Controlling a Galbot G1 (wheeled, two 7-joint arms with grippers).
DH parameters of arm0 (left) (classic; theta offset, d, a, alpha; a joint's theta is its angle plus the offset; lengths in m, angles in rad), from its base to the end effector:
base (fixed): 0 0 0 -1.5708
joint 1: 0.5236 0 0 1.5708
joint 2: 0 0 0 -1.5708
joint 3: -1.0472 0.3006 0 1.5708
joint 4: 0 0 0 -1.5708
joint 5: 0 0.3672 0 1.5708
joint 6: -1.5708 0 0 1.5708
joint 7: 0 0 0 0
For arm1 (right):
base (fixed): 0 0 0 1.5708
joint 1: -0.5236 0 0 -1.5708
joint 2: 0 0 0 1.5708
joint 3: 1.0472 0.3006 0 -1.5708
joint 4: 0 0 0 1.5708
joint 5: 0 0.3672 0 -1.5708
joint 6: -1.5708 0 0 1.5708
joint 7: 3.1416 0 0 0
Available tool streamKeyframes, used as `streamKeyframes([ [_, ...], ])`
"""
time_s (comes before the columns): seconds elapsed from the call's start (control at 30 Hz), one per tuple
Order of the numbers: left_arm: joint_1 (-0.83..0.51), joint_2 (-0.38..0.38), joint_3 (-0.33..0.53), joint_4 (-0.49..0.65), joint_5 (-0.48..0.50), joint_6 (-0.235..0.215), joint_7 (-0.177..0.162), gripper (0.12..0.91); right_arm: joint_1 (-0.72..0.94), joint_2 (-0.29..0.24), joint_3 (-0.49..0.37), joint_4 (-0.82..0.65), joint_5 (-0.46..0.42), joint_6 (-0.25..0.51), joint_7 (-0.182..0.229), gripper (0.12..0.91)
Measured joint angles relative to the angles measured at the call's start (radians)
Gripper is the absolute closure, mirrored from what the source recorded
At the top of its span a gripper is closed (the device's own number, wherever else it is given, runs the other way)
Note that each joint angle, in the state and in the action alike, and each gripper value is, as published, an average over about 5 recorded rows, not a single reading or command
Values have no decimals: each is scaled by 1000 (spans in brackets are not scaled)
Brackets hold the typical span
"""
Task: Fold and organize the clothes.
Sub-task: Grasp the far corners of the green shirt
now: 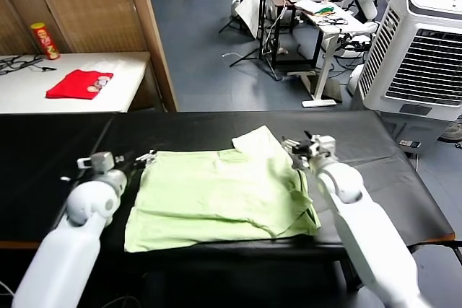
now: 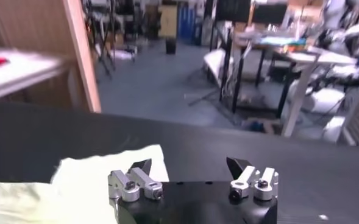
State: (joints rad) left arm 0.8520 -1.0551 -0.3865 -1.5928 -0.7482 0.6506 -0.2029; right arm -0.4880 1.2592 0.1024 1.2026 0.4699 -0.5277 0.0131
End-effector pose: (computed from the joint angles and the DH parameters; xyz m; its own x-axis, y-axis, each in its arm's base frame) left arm 0.4109 0.1006 -0.2034 -0.8633 0.0412 0.5030 -0.0160 0.9939 -0.1088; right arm 0.5063 0.0006 -0.2197 -0.8680 -0.2124 0.4488 -0.2417 0.9703 -0.0083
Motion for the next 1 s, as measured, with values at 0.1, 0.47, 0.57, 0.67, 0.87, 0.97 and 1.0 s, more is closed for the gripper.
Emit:
streamKeyframes([
  [0.1,-44,-12,19,70,2,2,13,232,46,31,-14,-91,-10,2,-27,227],
  [0.47,-103,-39,44,189,26,-7,65,430,83,89,-19,-209,-34,2,-53,462],
  [0.57,-104,-39,48,194,45,-10,77,598,76,95,-12,-208,-38,4,-51,628],
  [0.67,-103,-41,50,195,54,-13,79,765,64,93,-1,-196,-40,20,-51,786],
  [0.87,-91,-44,44,170,59,-33,76,899,15,69,31,-114,-26,103,-33,904],
  [0.97,-80,-41,34,146,69,-44,74,902,-30,45,52,-31,1,135,-35,904],
  [1.0,-75,-38,30,135,70,-46,73,902,-48,34,59,1,10,136,-37,904],
])
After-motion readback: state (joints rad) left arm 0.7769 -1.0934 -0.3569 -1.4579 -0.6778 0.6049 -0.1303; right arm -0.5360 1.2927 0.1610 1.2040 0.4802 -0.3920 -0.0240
